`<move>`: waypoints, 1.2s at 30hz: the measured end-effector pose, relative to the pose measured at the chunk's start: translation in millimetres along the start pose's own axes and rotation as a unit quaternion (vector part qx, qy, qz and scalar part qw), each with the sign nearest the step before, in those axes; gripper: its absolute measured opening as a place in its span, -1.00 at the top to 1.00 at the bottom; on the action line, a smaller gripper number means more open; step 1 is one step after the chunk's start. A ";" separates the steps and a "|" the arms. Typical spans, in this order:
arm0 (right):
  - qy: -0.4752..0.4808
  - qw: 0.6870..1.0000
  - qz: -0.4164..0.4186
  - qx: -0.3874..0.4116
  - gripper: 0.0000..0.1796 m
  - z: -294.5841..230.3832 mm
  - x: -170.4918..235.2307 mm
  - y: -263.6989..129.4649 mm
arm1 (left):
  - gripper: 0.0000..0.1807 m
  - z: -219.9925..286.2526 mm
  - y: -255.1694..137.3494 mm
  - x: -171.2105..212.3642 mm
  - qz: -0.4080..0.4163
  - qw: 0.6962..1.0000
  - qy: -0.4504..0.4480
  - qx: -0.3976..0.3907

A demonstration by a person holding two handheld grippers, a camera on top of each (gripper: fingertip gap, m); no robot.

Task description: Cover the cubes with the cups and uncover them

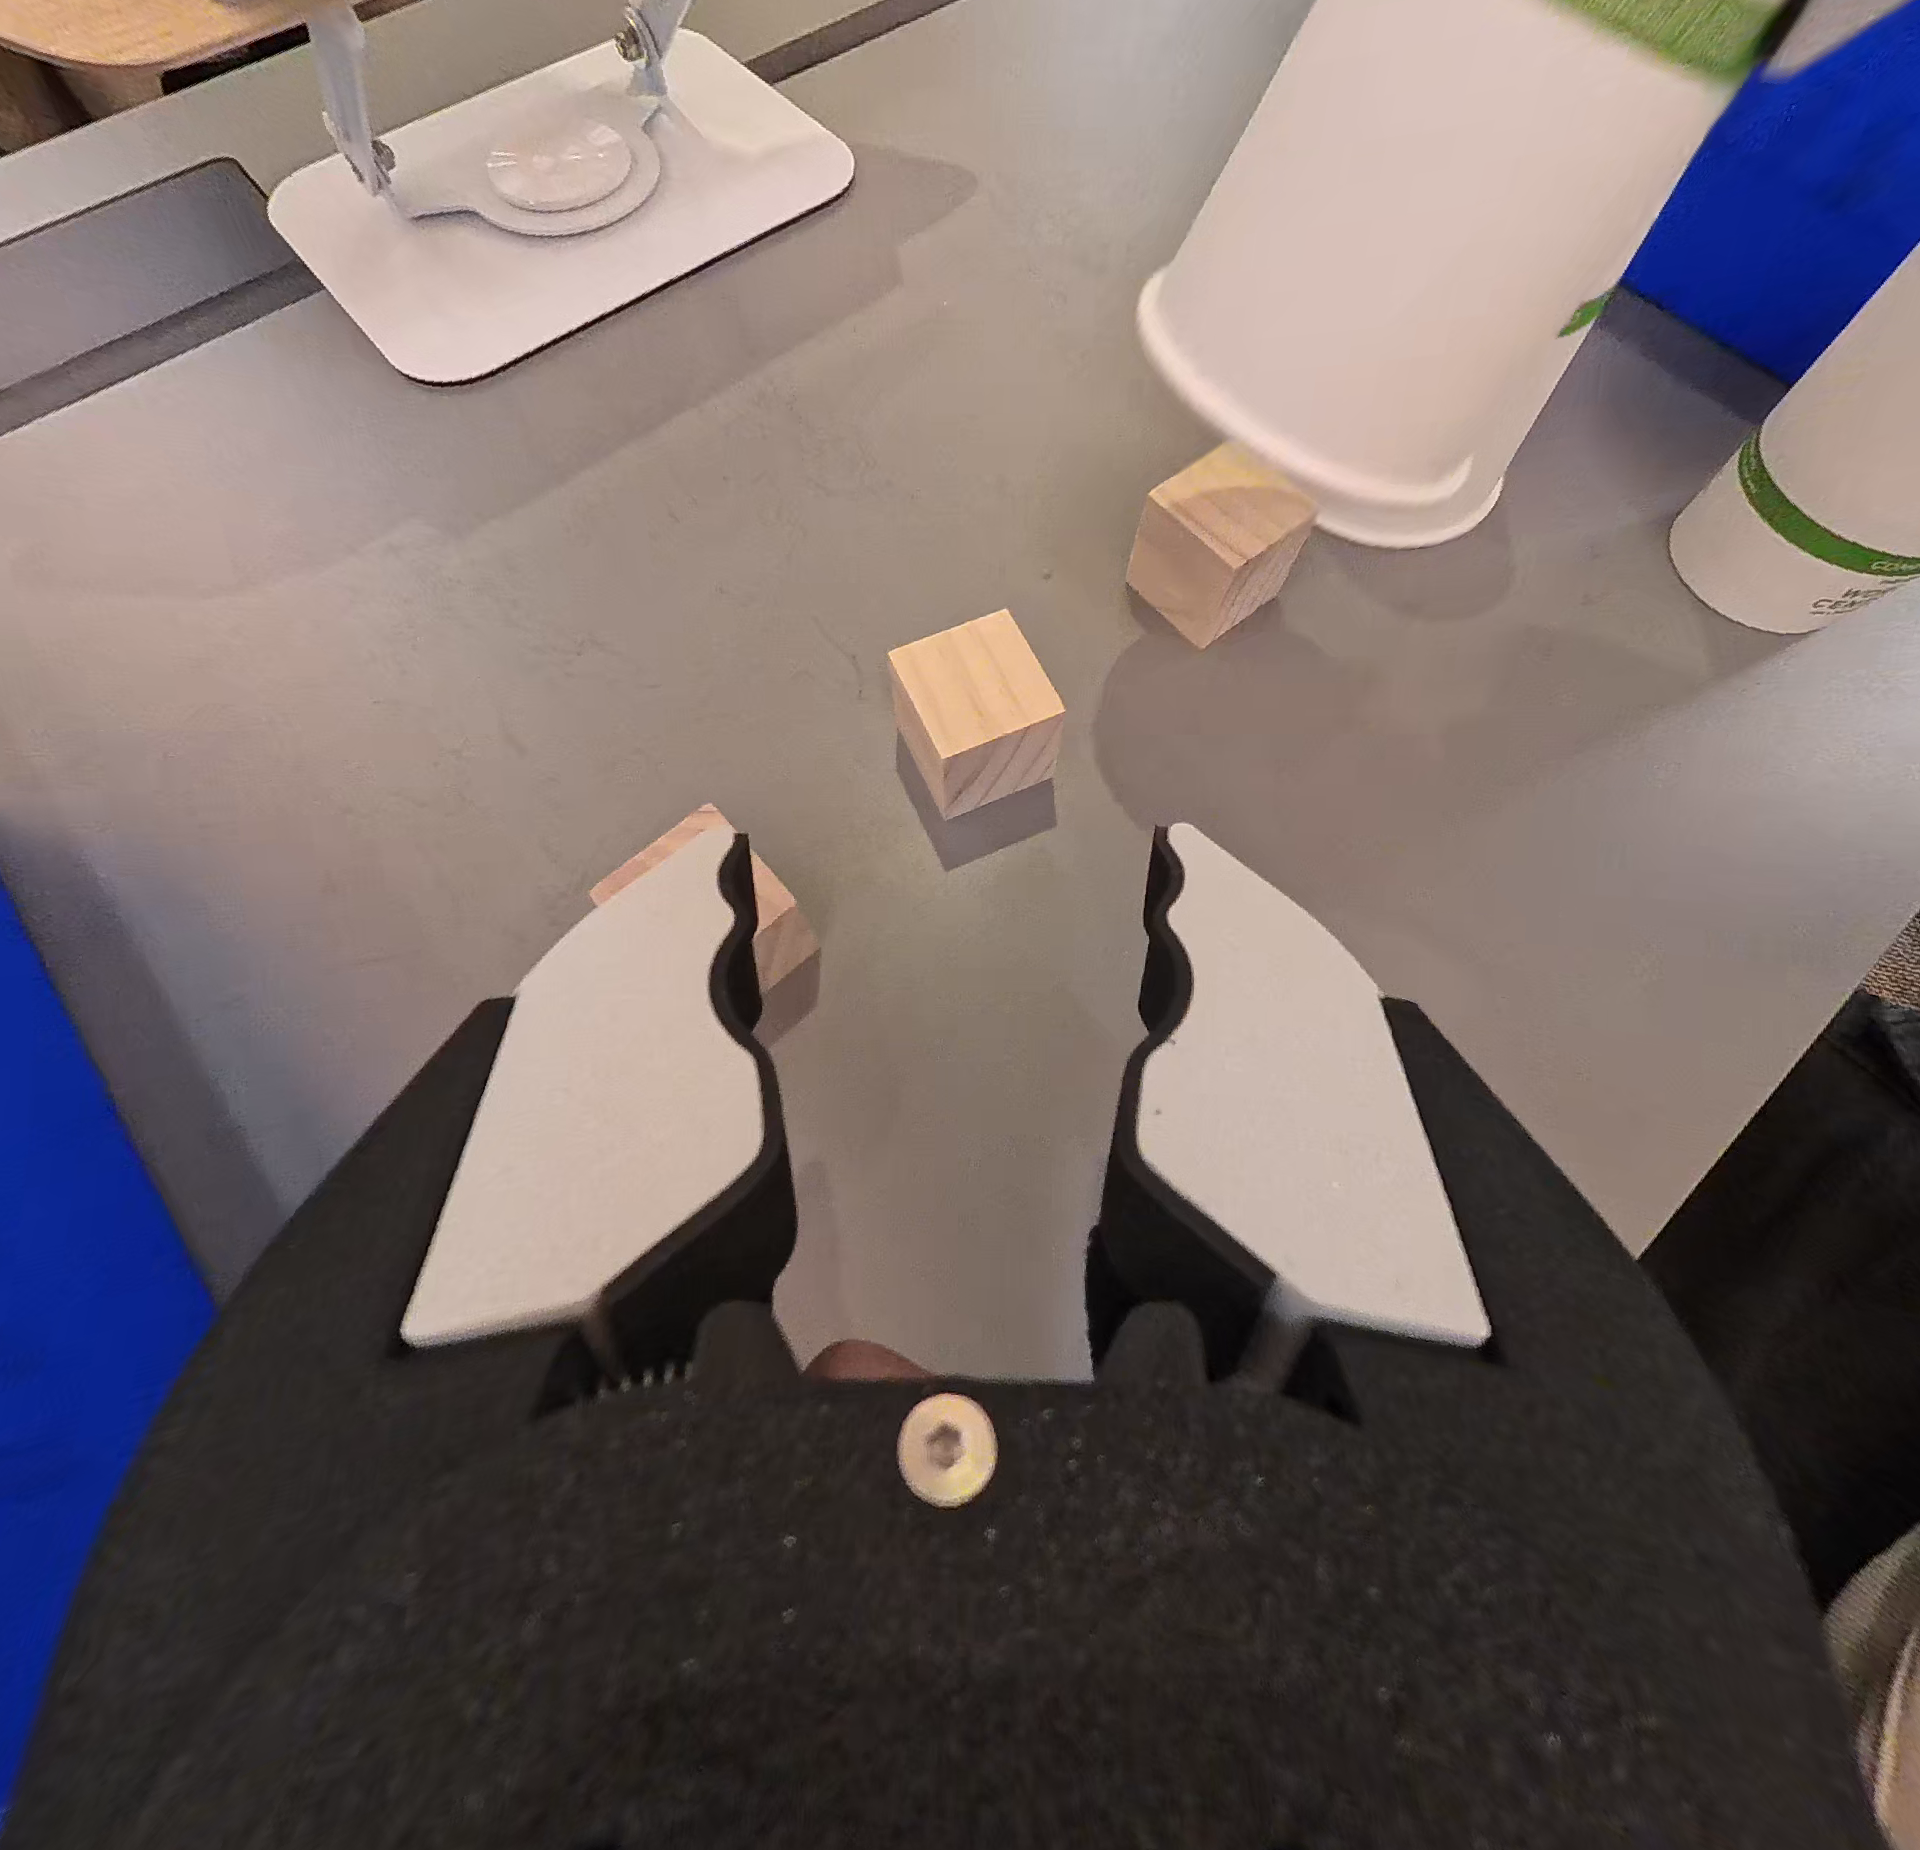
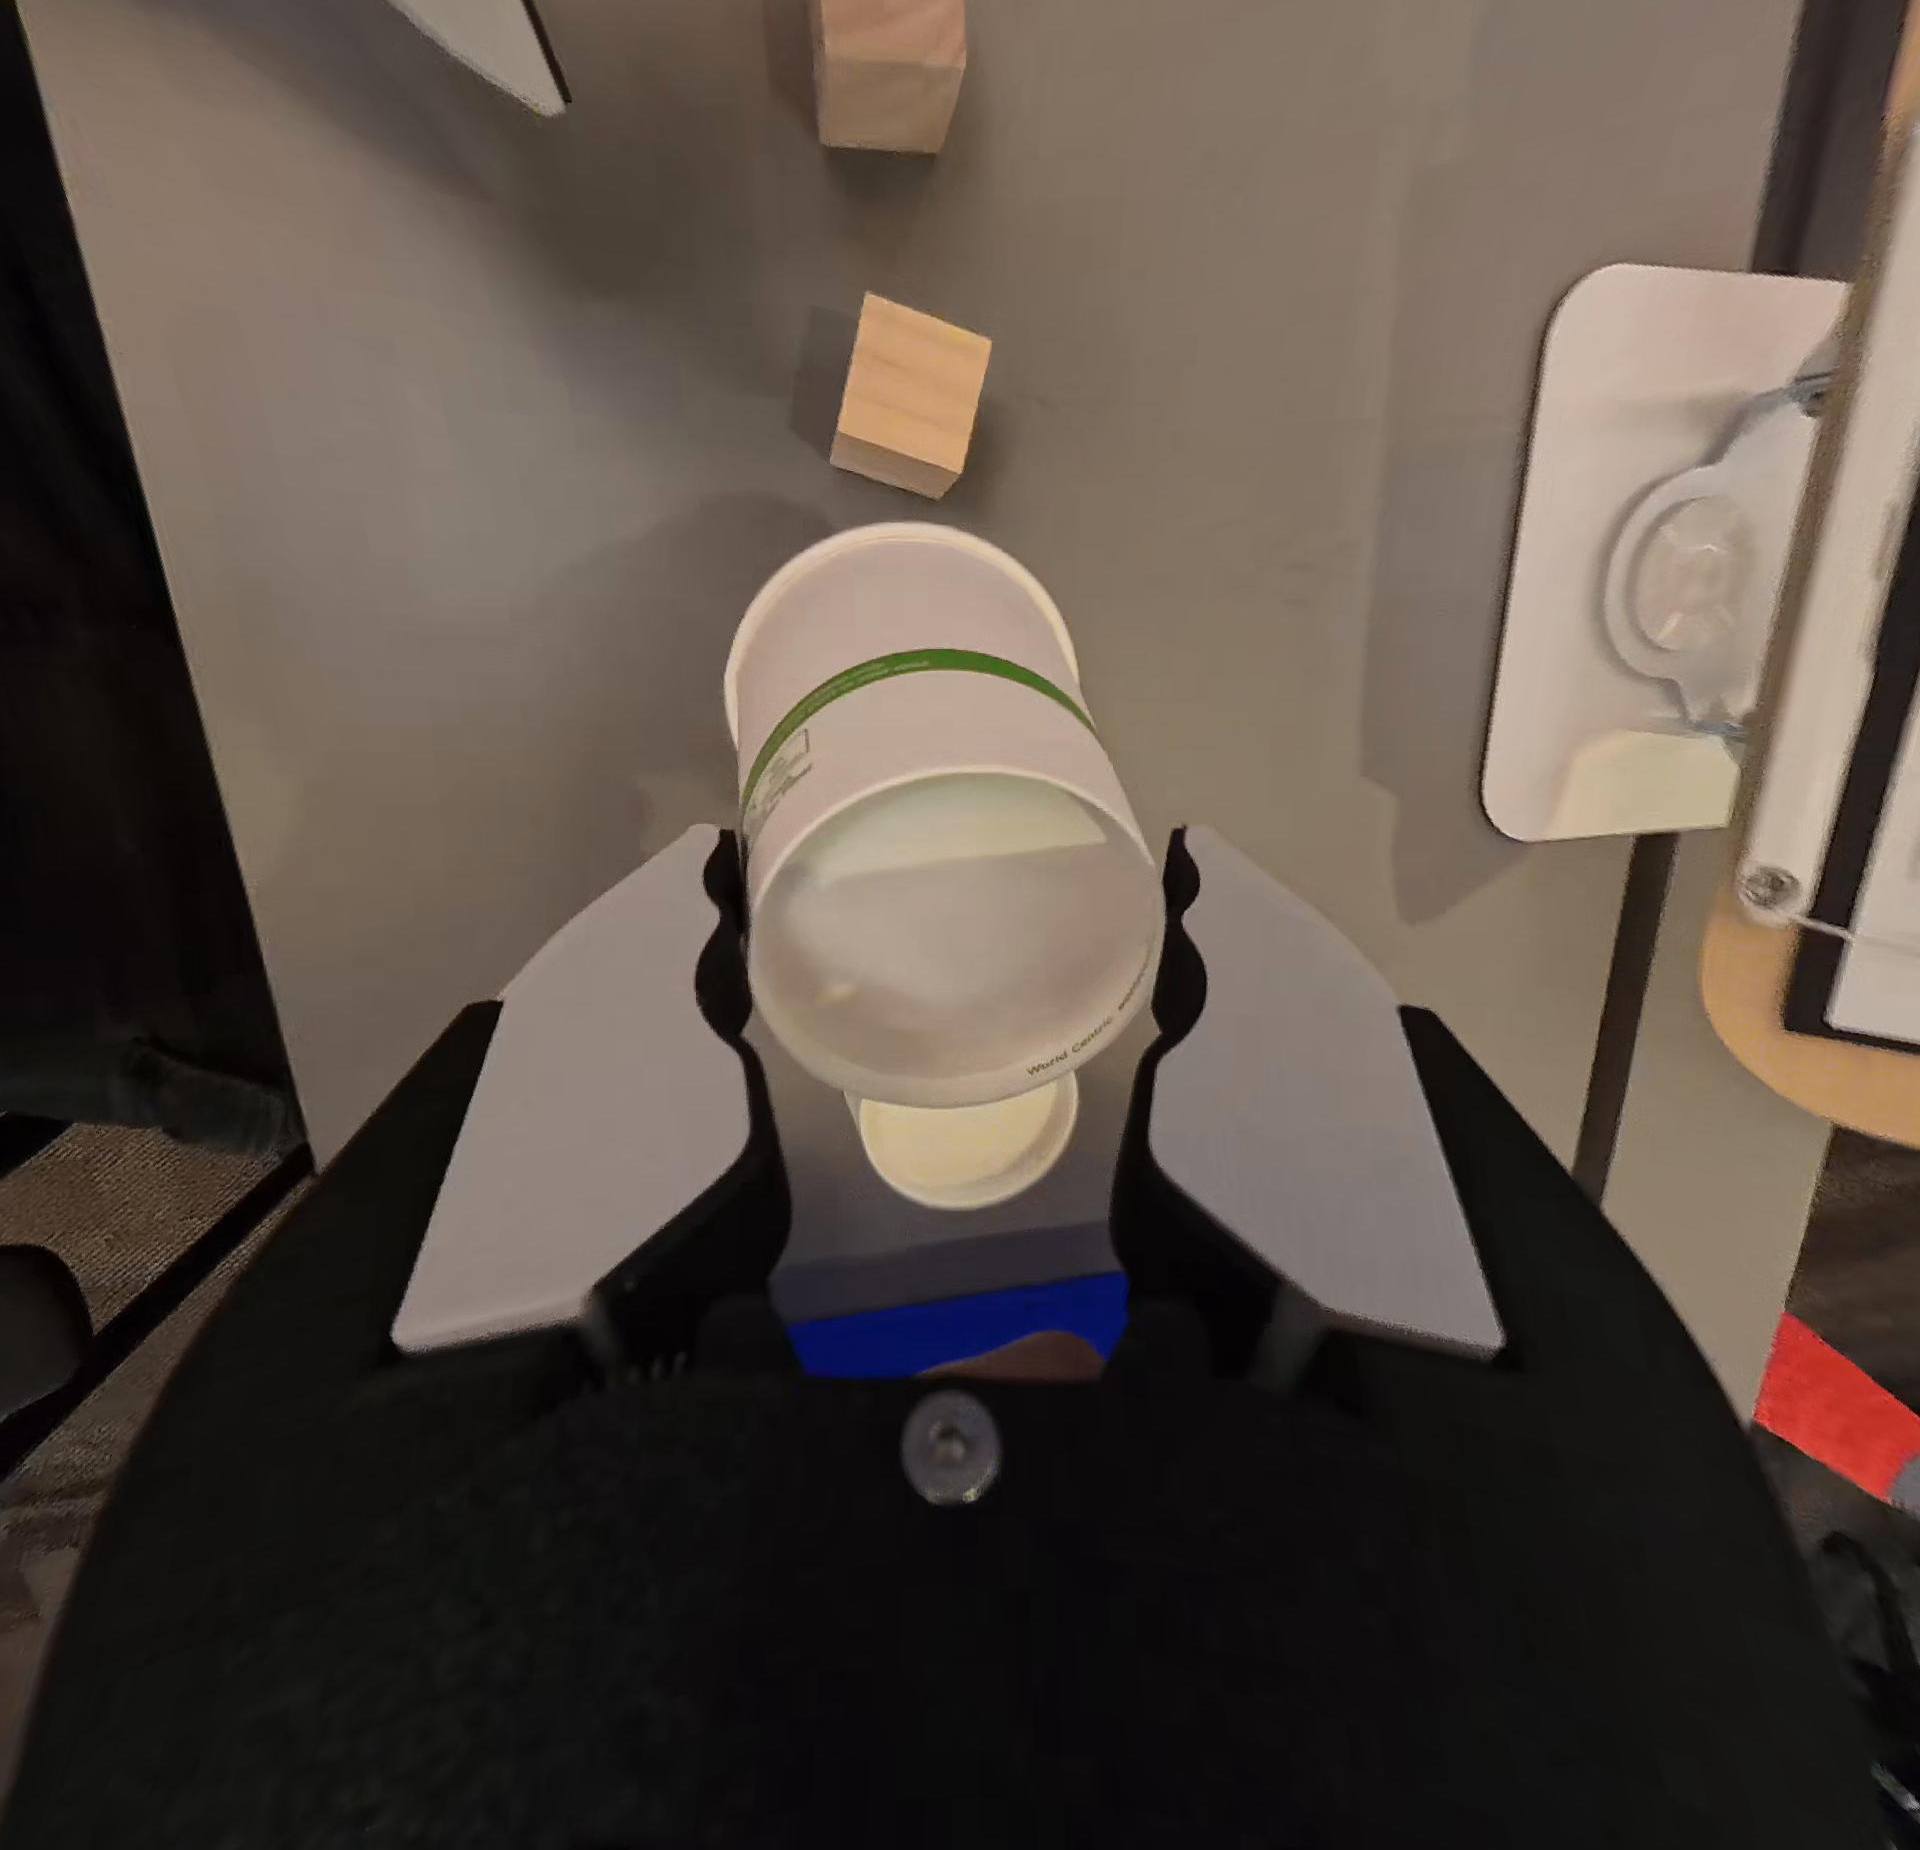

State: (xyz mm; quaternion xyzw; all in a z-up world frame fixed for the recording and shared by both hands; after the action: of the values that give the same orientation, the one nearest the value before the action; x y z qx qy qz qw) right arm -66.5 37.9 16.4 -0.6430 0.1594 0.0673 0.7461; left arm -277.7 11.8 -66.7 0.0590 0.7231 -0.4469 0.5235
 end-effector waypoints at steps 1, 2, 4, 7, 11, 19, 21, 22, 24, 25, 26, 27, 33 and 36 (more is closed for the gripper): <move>0.002 1.000 0.004 0.012 0.15 1.9 1.9 -7.9 | 0.21 -0.9 -0.1 -0.2 -0.001 1.000 0.001 -0.001; 0.005 1.000 0.010 0.021 0.15 3.0 3.3 -16.3 | 0.21 -1.7 -0.5 -1.1 0.002 1.000 0.001 -0.001; 0.018 0.998 0.049 0.033 0.15 3.0 1.9 -37.0 | 0.22 -1.2 -3.5 -5.1 0.015 1.000 -0.001 0.009; 0.051 0.981 0.184 0.034 0.15 -4.7 -8.2 -70.9 | 0.25 4.5 -13.9 -18.3 0.058 0.998 0.009 0.040; 0.080 0.921 0.382 -0.003 0.15 -22.0 -13.5 -94.7 | 0.27 28.7 -46.8 -55.8 0.168 0.970 0.008 0.178; 0.147 0.838 0.516 -0.103 0.15 -28.8 -13.1 -69.3 | 0.34 64.1 -63.3 -102.0 0.261 0.924 0.025 0.278; 0.149 0.838 0.514 -0.109 0.15 -31.3 -16.6 -60.7 | 0.33 71.2 -55.4 -103.7 0.254 0.925 0.037 0.279; 0.147 0.839 0.512 -0.113 0.15 -33.3 -18.7 -57.1 | 0.34 73.7 -53.1 -104.8 0.254 0.925 0.038 0.281; 0.145 0.841 0.508 -0.116 0.15 -36.8 -22.3 -52.3 | 0.49 75.5 -50.3 -105.8 0.256 0.924 0.043 0.280; 0.144 0.844 0.504 -0.114 0.15 -38.1 -23.2 -50.5 | 0.67 75.5 -50.9 -106.2 0.262 0.922 0.046 0.282; 0.145 0.848 0.499 -0.101 0.15 -37.4 -22.6 -48.9 | 0.89 76.7 -53.6 -105.6 0.267 0.916 0.053 0.294; 0.141 0.851 0.495 -0.102 0.15 -39.2 -21.9 -47.6 | 0.97 76.5 -56.1 -106.0 0.269 0.913 0.055 0.303; 0.097 0.909 0.406 -0.008 0.08 -51.7 -4.4 -34.8 | 0.99 71.2 -54.4 -103.7 0.203 0.924 0.102 0.307; 0.048 0.937 0.334 0.092 0.07 -63.9 8.6 -37.9 | 1.00 60.7 -50.9 -101.9 0.139 0.936 0.145 0.289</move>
State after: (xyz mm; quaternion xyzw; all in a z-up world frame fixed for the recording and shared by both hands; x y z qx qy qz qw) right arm -56.6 -31.9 41.4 -0.4838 0.4059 0.2665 0.7282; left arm -217.8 -22.5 42.4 0.3717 0.6154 -0.5457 0.4306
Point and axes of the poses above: each gripper's, where its closed fingertips meet, y out along the fingers, x out of its underside, z = x × y across the jaws, the point moved 5 cm from there along -y, back along the fingers, and after that the axes turned 5 degrees about -x, right-handed, at the moved point
